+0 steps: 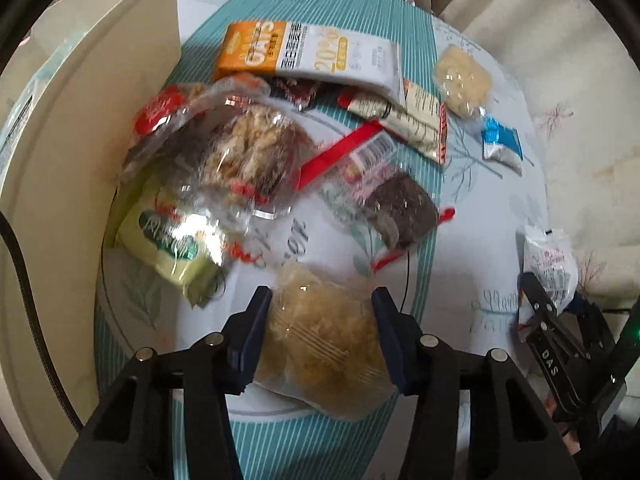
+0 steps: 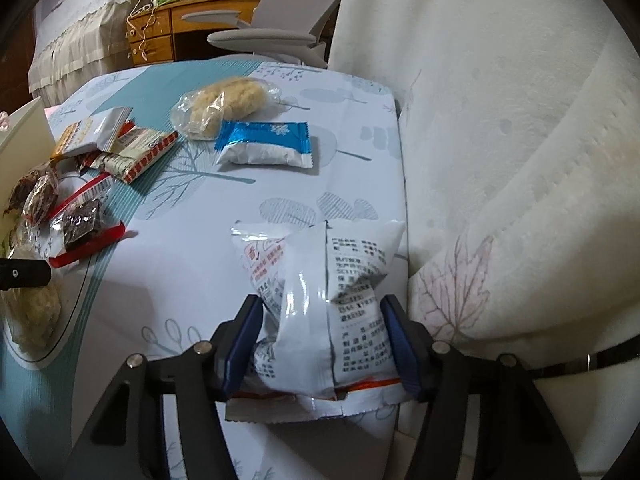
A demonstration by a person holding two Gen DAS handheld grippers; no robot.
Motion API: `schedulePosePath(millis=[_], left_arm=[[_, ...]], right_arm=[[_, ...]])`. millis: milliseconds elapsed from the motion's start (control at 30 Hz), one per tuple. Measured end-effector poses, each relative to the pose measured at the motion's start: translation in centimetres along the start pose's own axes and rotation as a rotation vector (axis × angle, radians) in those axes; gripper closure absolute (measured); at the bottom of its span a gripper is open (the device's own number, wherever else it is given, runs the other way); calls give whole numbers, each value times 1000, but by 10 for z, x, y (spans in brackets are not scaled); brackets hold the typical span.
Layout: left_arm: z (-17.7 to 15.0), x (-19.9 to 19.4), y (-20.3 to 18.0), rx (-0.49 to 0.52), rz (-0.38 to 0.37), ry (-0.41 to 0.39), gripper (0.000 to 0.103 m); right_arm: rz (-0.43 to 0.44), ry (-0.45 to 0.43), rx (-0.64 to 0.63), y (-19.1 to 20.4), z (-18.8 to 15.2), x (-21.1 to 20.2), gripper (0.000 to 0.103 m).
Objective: Organize snacks
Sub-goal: 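Grasp white sweet packet with right gripper while left gripper grasps cookie bag, then carry cookie bag with left gripper into tray while right gripper carries white packet there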
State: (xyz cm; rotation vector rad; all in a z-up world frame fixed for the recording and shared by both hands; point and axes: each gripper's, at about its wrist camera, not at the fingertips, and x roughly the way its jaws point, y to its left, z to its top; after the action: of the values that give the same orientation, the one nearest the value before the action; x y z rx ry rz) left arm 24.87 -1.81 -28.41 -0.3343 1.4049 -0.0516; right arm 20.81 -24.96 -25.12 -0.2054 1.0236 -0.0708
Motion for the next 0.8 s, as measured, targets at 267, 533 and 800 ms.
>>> schedulePosePath(millis=[267,533,800], left_arm=[[-8,-32,-3,52,-29,-3,54],[-18,-73,-2,145,-63,-32,54],[-38,-110,17,172,-101,-66,54]], right_arm=[[61,75,75,6,-9,-11,46],[138,188,227,16,-27,-32,46],[212,266,358,30,-45,-51,46]])
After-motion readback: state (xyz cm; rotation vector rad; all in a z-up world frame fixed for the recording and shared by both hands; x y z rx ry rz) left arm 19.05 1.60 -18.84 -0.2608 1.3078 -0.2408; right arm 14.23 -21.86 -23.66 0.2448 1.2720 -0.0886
